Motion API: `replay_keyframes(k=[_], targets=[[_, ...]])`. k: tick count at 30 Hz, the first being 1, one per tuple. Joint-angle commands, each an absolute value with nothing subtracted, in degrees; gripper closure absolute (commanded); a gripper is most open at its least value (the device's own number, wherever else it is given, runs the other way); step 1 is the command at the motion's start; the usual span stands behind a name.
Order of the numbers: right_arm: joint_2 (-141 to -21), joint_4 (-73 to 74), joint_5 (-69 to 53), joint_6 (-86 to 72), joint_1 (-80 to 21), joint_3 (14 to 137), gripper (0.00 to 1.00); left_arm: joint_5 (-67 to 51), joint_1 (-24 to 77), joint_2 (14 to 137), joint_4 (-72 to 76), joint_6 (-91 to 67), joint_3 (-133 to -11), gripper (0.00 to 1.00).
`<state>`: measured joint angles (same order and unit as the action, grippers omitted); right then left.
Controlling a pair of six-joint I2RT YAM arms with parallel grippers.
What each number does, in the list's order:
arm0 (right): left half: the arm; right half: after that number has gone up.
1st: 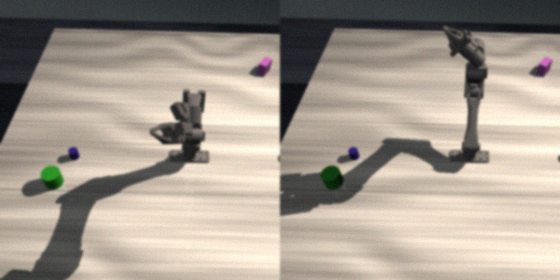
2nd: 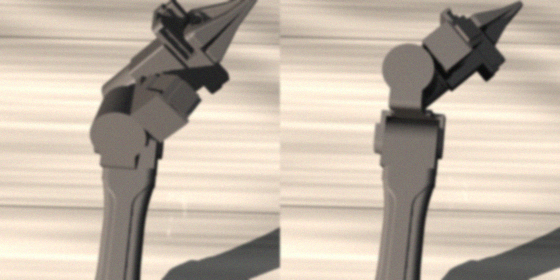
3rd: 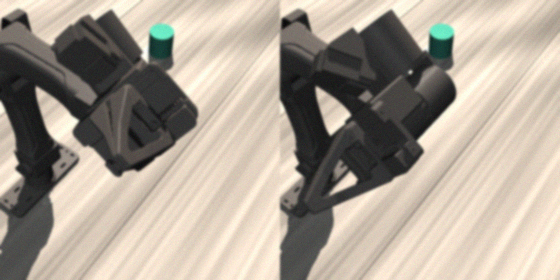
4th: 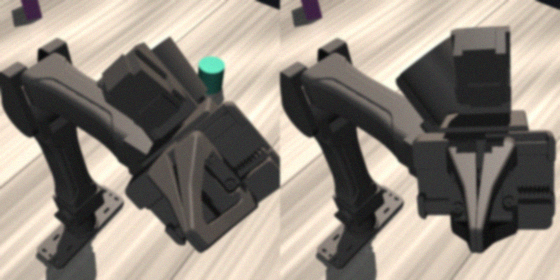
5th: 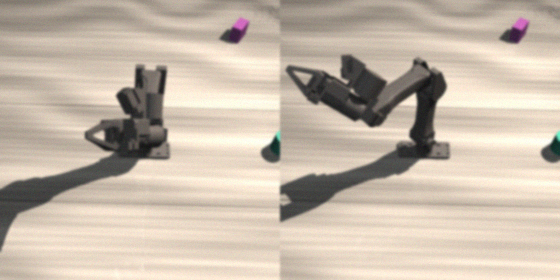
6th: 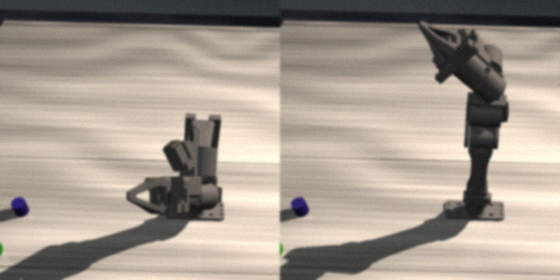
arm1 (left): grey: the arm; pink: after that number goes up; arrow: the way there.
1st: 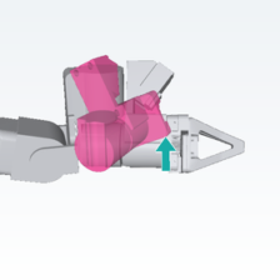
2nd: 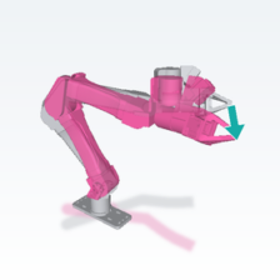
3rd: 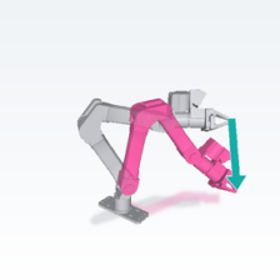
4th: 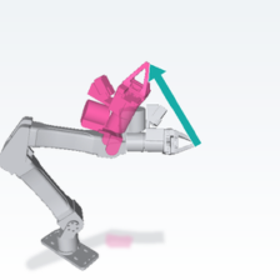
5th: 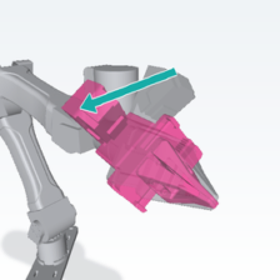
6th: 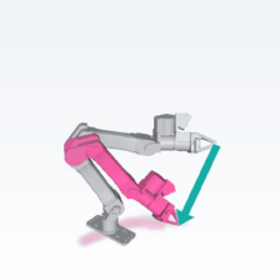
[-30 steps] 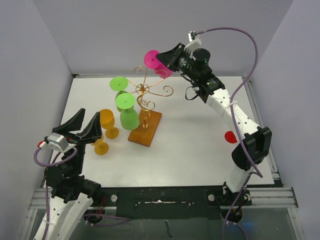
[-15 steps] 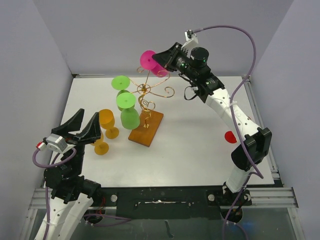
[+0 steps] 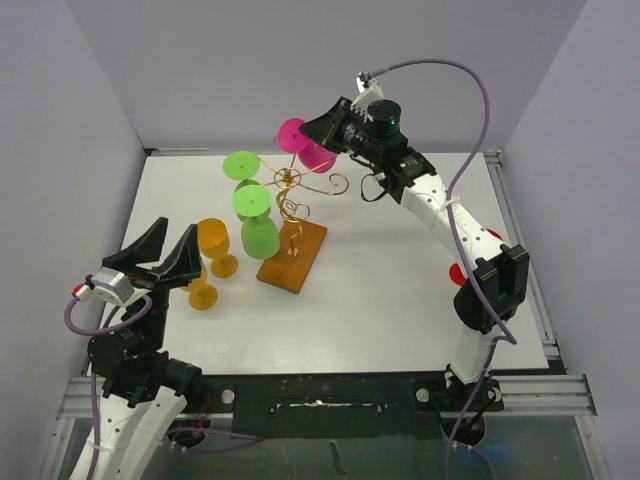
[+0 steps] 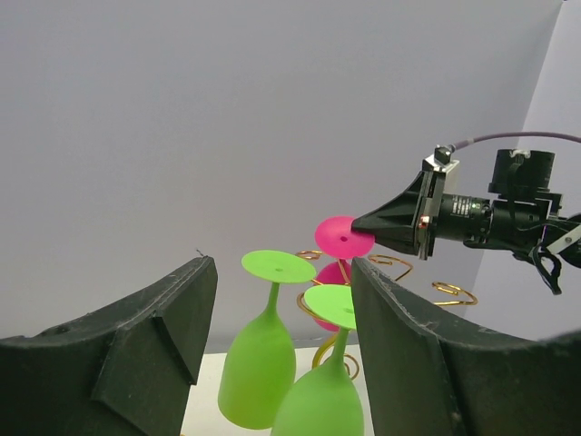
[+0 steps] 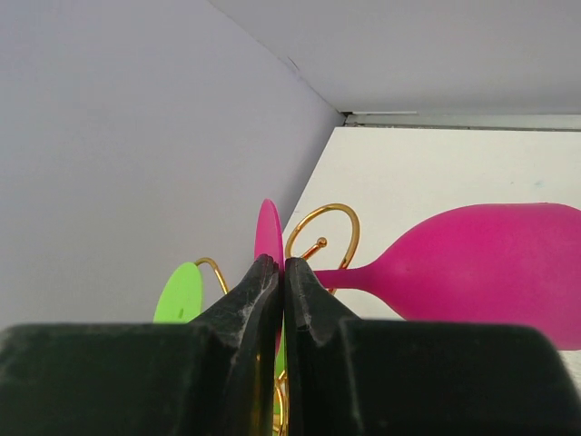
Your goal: Place the wine glass upside down on the wine glass rack
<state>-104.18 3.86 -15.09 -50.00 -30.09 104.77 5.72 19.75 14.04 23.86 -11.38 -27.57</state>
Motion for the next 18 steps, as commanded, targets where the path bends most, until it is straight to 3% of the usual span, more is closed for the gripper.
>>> replay_keyframes(k=[1, 18], targets=[[-103.3, 2.8, -15.8, -50.2, -30.3, 108.0, 1.00, 5.4, 19.3, 14.1, 26.2, -11.5, -27.8, 0.42], [-98.2, 7.9, -14.6, -53.1, -31.0, 105.5, 1.00, 6.7, 19.0, 14.2, 25.2, -13.0, -28.5, 0.42]])
